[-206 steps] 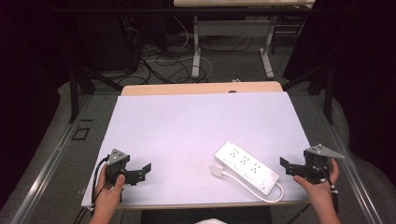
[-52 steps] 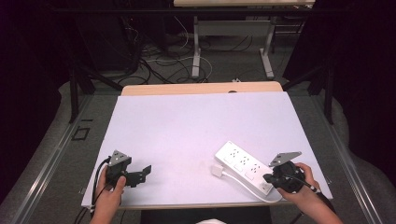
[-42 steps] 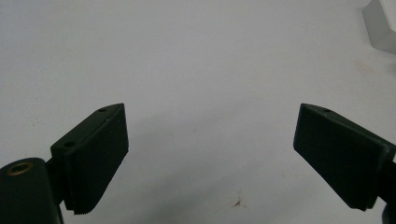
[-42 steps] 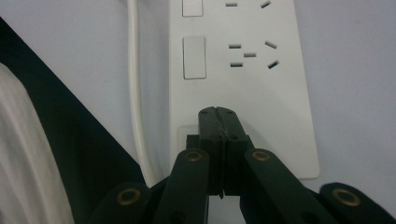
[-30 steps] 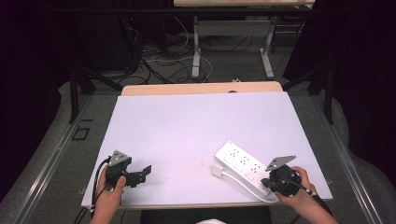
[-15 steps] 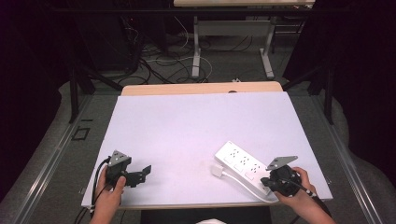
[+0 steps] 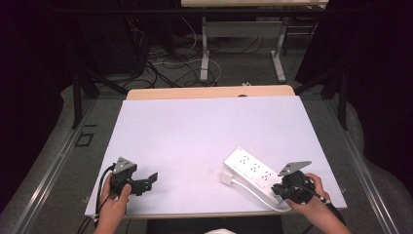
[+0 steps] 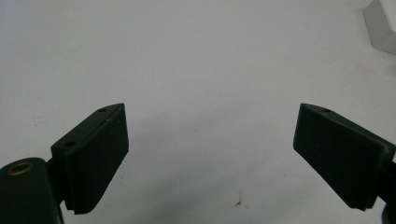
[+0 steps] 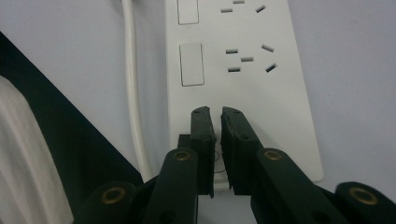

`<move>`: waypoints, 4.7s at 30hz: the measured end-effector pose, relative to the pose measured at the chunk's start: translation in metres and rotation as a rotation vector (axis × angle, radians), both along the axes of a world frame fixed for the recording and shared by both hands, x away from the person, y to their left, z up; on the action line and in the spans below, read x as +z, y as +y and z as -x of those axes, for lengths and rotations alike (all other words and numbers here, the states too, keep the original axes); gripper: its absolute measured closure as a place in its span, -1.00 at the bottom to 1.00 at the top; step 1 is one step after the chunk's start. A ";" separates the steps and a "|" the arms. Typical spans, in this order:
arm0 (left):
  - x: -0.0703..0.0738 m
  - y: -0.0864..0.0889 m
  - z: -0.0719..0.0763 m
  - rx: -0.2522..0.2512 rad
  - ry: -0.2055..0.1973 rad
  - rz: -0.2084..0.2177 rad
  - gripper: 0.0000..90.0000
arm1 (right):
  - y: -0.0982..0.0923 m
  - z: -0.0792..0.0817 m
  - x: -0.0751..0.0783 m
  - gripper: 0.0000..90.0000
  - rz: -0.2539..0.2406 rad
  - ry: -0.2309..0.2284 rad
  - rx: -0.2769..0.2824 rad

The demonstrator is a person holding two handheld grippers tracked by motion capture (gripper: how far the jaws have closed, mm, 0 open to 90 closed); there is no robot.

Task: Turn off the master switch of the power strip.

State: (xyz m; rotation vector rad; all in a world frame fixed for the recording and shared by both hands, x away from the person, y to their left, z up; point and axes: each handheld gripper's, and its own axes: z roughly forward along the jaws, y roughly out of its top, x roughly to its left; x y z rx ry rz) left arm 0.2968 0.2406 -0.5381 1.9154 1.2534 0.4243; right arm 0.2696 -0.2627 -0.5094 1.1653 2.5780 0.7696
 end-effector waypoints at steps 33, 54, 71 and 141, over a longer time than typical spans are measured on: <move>0.000 0.000 0.000 -0.004 0.001 -0.001 -0.76 | 0.006 -0.015 0.012 -0.20 0.009 -0.054 -0.056; 0.000 0.000 0.000 0.008 -0.009 0.010 -0.76 | -0.021 -0.035 0.026 -0.89 -0.066 -0.114 -0.184; 0.001 0.002 0.000 0.011 -0.007 0.009 -0.76 | -0.047 -0.048 0.026 -1.00 -0.113 -0.177 -0.286; -0.005 0.009 -0.004 0.057 -0.019 0.018 -0.99 | -0.099 -0.053 -0.046 -1.00 -0.184 -0.308 -0.487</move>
